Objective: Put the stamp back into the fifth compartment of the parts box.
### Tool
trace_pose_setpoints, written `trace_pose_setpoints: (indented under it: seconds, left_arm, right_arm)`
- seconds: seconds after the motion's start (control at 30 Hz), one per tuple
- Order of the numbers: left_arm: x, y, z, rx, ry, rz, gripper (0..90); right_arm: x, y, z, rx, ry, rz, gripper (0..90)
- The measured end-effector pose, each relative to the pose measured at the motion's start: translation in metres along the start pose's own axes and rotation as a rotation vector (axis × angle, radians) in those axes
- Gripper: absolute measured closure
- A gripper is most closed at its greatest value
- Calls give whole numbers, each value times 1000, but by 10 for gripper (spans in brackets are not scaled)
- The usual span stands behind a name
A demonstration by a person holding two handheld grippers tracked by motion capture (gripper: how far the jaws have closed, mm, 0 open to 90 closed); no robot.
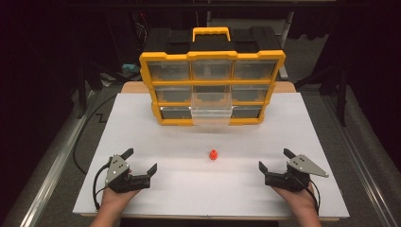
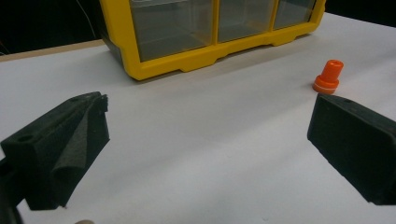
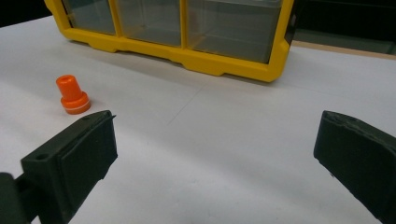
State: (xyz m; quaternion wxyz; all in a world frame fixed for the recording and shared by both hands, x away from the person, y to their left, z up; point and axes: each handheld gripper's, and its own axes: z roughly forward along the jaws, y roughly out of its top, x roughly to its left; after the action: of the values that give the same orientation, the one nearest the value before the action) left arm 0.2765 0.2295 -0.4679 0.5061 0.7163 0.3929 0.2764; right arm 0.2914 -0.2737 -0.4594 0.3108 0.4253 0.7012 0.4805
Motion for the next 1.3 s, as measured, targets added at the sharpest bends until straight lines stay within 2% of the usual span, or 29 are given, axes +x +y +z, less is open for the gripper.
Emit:
trace_pose_setpoints:
  seconds: [0.17, 0.43, 0.57, 0.77, 0.93, 0.97, 1.1, 1.3]
  left_arm:
    - [0, 0, -1, -6, 5, -1, 3]
    - [1, 0, 0, -2, 4, -8, 3]
    - [0, 0, 1, 6, 7, -3, 3]
    - [0, 0, 2, 19, -2, -1, 3]
    - [-1, 0, 2, 16, -2, 8, 3]
    - [-1, 0, 2, 17, -5, 7, 3]
    - [-1, 0, 2, 14, -8, 7, 3]
    - [-1, 0, 2, 14, -12, 8, 3]
  right_arm:
    - [-3, 1, -1, -5, -5, 14, 1]
    - [-1, 4, -1, -8, -10, -4, 1]
    - [3, 7, 3, 40, -6, -31, 1]
    - [6, 13, 5, 111, 7, -41, 3]
    - [8, 12, 9, 153, 21, -55, 2]
    - [9, 12, 11, 184, 25, -57, 2]
    - [12, 9, 14, 244, 53, -62, 2]
    - [15, 6, 17, 293, 70, -83, 2]
